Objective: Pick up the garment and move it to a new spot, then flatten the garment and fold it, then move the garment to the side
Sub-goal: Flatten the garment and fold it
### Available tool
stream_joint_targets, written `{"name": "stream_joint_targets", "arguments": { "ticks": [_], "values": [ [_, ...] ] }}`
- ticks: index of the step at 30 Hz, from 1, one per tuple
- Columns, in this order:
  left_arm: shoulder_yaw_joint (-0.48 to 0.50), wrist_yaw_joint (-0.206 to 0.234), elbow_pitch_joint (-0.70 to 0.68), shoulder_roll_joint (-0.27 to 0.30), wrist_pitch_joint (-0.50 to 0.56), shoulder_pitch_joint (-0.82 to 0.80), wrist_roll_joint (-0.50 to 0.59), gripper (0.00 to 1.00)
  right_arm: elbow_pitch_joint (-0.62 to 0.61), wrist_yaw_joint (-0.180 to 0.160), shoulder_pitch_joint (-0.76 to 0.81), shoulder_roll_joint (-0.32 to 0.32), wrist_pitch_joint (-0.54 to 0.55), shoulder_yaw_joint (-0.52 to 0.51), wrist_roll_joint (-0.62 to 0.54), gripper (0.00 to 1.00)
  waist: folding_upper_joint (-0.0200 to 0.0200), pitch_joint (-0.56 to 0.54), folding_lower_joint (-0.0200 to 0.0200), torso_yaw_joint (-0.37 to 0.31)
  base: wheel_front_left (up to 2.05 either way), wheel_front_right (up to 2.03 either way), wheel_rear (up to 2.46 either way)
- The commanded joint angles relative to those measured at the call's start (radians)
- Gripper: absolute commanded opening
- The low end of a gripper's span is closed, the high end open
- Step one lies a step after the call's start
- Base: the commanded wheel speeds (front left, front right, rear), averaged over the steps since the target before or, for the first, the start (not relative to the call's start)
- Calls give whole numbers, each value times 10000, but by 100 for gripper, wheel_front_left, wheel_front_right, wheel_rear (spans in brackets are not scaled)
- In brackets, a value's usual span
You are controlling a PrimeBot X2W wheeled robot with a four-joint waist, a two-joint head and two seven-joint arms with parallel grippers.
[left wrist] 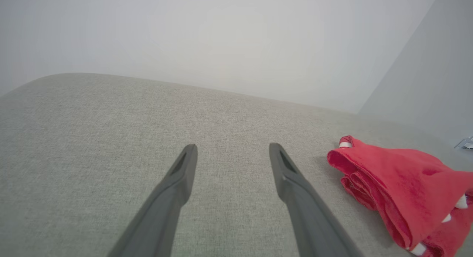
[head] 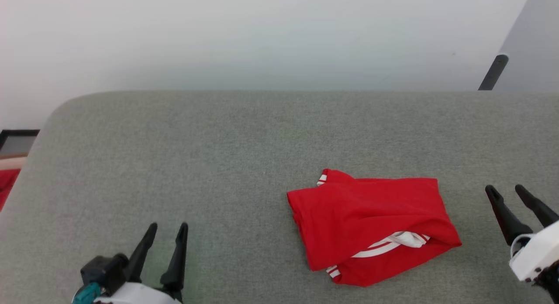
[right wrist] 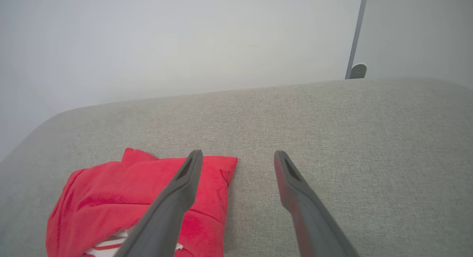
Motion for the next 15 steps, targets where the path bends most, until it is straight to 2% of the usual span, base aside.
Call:
{"name": "stream_joint_targets", "arguments": {
  "ticks": [1, 15],
  "values": [
    [109, -20, 40, 3, -7, 251, -54, 100, 50, -8, 317, 53, -525, 19, -150, 100, 0, -222, 0, -145, 0, 0, 0],
    [706, 83, -655, -101, -7, 1375, 793, 100, 312, -8, 1318, 200, -3059, 436, -254, 100, 0, -867, 0, -138, 0, 0, 0]
  ]
}}
